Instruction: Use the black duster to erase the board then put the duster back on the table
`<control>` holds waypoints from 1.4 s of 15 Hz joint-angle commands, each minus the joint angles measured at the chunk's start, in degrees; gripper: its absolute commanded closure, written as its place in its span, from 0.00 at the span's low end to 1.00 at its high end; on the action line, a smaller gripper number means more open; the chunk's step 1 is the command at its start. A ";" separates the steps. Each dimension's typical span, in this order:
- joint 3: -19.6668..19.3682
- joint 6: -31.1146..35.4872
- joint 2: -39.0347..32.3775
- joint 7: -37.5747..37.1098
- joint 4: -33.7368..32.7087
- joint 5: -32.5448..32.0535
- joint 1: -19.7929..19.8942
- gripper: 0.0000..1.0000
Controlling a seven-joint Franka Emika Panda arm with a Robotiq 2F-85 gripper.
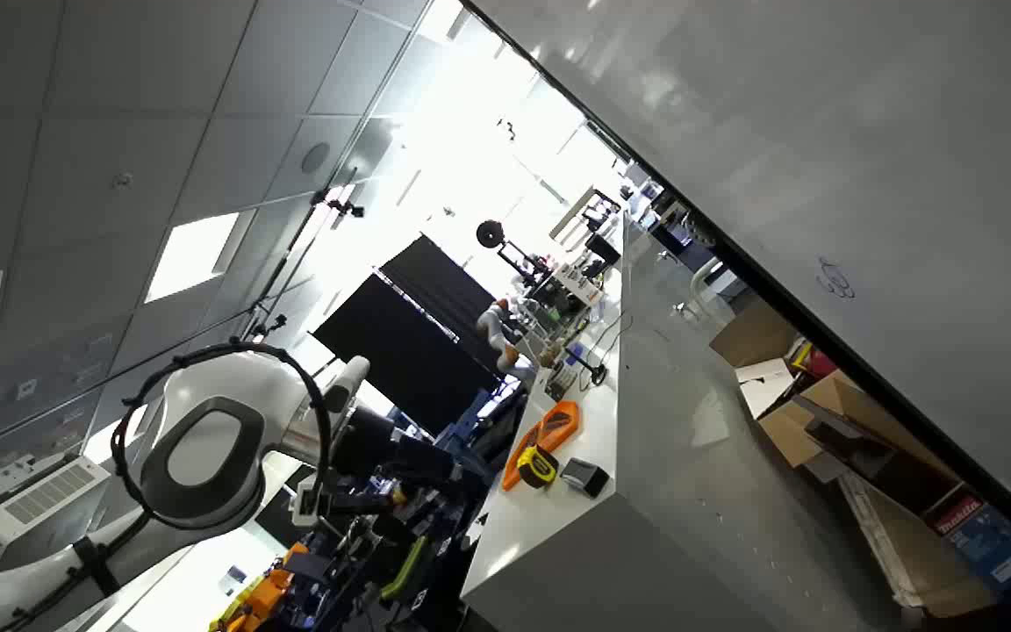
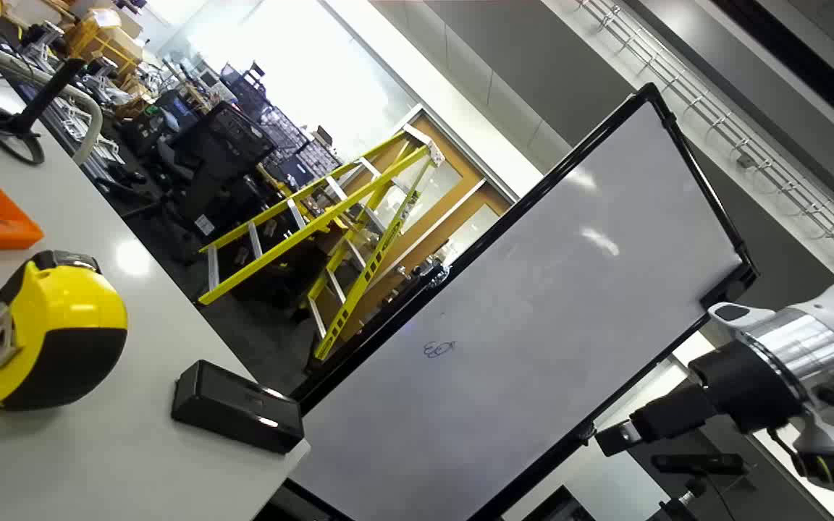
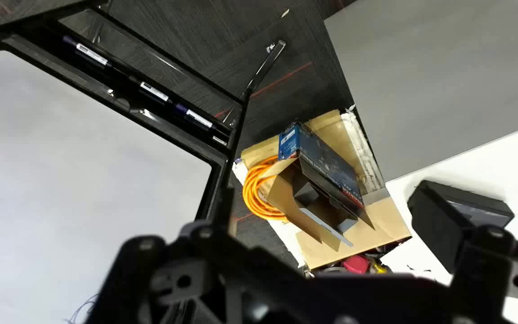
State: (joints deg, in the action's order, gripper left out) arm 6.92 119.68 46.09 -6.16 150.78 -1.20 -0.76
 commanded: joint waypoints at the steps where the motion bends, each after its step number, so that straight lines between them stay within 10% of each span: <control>1: -0.34 -0.10 -0.07 -0.29 -0.09 -0.34 -0.43 0.00; 9: -1.48 1.26 -2.77 3.47 -2.48 -0.66 -1.53 0.00; 21: -6.85 6.41 -20.69 29.88 -11.95 1.12 -11.40 0.00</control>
State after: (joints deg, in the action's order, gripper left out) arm 1.12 124.18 30.54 18.38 141.92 -0.89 -10.44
